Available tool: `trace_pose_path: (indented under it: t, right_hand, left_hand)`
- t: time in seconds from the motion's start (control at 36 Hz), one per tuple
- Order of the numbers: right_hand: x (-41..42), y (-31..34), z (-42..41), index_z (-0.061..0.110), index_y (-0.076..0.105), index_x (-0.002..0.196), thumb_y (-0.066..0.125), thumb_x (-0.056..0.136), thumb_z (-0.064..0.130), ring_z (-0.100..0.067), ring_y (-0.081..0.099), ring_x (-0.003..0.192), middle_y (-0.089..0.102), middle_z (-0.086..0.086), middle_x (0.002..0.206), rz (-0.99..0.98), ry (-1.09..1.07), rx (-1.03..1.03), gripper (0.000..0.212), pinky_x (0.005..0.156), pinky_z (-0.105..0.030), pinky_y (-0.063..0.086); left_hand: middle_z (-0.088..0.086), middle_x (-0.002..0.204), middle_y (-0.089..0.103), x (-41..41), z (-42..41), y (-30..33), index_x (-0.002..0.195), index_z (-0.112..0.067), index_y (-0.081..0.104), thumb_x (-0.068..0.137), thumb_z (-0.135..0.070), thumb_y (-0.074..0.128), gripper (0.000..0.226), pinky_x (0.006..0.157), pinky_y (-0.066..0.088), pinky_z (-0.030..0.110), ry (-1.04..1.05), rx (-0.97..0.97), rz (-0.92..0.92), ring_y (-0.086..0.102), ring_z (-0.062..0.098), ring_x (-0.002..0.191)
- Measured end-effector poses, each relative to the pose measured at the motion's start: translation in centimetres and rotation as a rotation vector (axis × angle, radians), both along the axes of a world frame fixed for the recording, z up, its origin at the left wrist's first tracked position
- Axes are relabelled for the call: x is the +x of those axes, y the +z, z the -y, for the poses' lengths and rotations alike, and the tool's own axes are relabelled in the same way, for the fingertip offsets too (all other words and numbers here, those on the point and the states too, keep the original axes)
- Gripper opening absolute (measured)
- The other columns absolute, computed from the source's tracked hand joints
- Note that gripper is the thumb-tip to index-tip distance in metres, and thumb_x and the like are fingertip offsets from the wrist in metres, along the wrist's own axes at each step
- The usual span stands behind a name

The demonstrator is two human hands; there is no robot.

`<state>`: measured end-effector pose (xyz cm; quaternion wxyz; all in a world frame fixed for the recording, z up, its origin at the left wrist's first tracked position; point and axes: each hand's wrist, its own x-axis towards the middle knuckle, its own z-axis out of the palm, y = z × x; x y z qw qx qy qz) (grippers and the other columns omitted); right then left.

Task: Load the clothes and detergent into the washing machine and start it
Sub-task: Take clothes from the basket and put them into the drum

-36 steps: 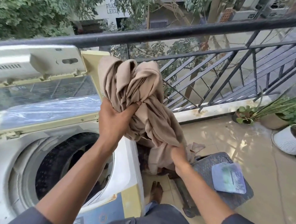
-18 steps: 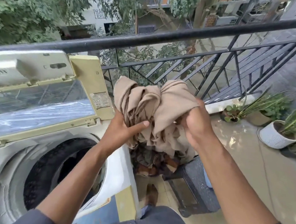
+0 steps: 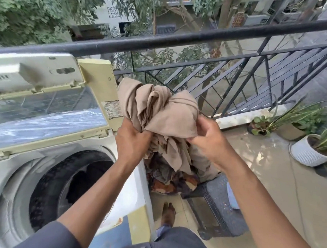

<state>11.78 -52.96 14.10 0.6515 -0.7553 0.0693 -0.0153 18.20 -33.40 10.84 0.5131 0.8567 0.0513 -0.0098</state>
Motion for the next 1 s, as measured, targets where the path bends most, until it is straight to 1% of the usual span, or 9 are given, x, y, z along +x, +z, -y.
trace_pose_path:
  t: [0.11,0.22,0.31,0.39,0.56,0.67,0.78,0.92,1.0]
  right_hand:
    - [-1.1,-6.3,1.5,0.027,0.061,0.110,0.073,0.065,0.020,-0.020,0.068,0.090,0.070,0.001,0.101,-0.299,-0.111,-0.207,0.047,0.080,-0.024,0.055]
    - [-1.6,-12.9,2.4,0.028,0.015,0.159,0.083,0.043,0.065,-0.029,0.054,0.135,0.052,-0.005,0.150,-0.686,0.144,-0.574,0.139,0.109,-0.048,0.047]
    - [-1.2,-16.7,1.4,0.030,-0.012,0.163,0.082,0.037,0.079,-0.028,0.037,0.151,0.031,-0.006,0.167,-0.714,0.114,-0.633,0.164,0.120,-0.047,0.036]
    - [-0.5,-19.9,0.7,0.028,-0.004,0.164,0.079,0.049,0.082,-0.033,0.030,0.153,0.029,-0.011,0.165,-0.712,-0.019,-0.637,0.151,0.121,-0.048,0.033]
    - [0.6,-20.6,2.1,0.032,0.061,0.121,0.059,0.087,0.048,-0.040,0.066,0.110,0.071,-0.011,0.118,-0.630,-0.160,-0.673,0.038,0.090,-0.049,0.057]
    - [0.6,-14.4,2.3,0.027,0.032,0.155,0.045,0.095,0.030,-0.045,0.057,0.122,0.051,-0.020,0.146,-0.670,-0.233,-0.671,0.061,0.100,-0.050,0.050]
    - [0.1,-8.6,2.7,0.020,-0.014,0.164,0.046,0.098,0.015,-0.048,0.046,0.137,0.010,-0.018,0.170,-0.670,-0.304,-0.725,0.090,0.100,-0.048,0.042]
    - [-0.3,-1.1,2.4,0.026,-0.015,0.164,0.044,0.097,0.012,-0.039,0.030,0.152,0.002,-0.009,0.174,-0.497,-0.299,-0.743,0.090,0.108,-0.046,0.039]
    - [-0.2,3.0,1.8,0.031,0.017,0.164,0.039,0.095,0.012,-0.036,0.041,0.144,0.036,-0.008,0.164,-0.356,-0.306,-0.653,0.075,0.109,-0.045,0.040]
  left_hand:
    - [-0.013,0.094,0.078,0.1,-0.6,1.0,0.109,-0.029,0.073,0.076,-0.055,0.072,0.042,0.079,0.065,0.045,0.022,-0.065,0.006,0.074,0.011,0.088]
    - [-0.018,0.096,0.080,-0.3,-0.7,2.8,0.101,-0.039,0.075,0.086,-0.043,0.078,0.017,0.083,0.064,0.038,-0.009,-0.198,0.072,0.075,0.004,0.094]
    - [-0.021,0.104,0.079,-0.4,-0.9,4.6,0.112,-0.033,0.075,0.093,-0.031,0.079,0.020,0.085,0.061,0.025,-0.035,-0.310,0.130,0.074,-0.002,0.102]
    - [-0.021,0.103,0.080,-0.1,-1.4,5.6,0.109,-0.034,0.075,0.095,-0.025,0.077,0.016,0.084,0.061,0.021,-0.049,-0.353,0.156,0.074,-0.002,0.103]
    - [-0.020,0.095,0.080,0.6,-3.2,5.1,0.100,-0.029,0.078,0.088,-0.028,0.076,0.013,0.076,0.059,0.020,0.000,-0.246,0.191,0.073,-0.004,0.094]
    - [0.007,0.080,0.078,1.0,-4.5,3.7,0.083,-0.013,0.072,0.082,-0.041,0.075,0.028,0.059,0.059,0.041,0.025,-0.112,0.155,0.065,0.010,0.071]
    - [-0.006,0.090,0.076,1.1,-4.6,3.0,0.101,-0.019,0.070,0.074,-0.053,0.072,0.042,0.066,0.055,0.030,0.065,0.007,0.086,0.072,0.012,0.084]
    - [-0.012,0.080,0.060,0.5,-3.1,3.4,0.099,-0.017,0.056,0.084,-0.033,0.073,0.028,0.064,0.043,0.033,0.039,0.130,0.048,0.059,0.022,0.080]
    - [-0.010,0.085,0.063,0.1,-2.5,3.1,0.102,-0.021,0.055,0.082,-0.034,0.072,0.030,0.071,0.050,0.036,0.002,0.127,0.025,0.062,0.026,0.087]
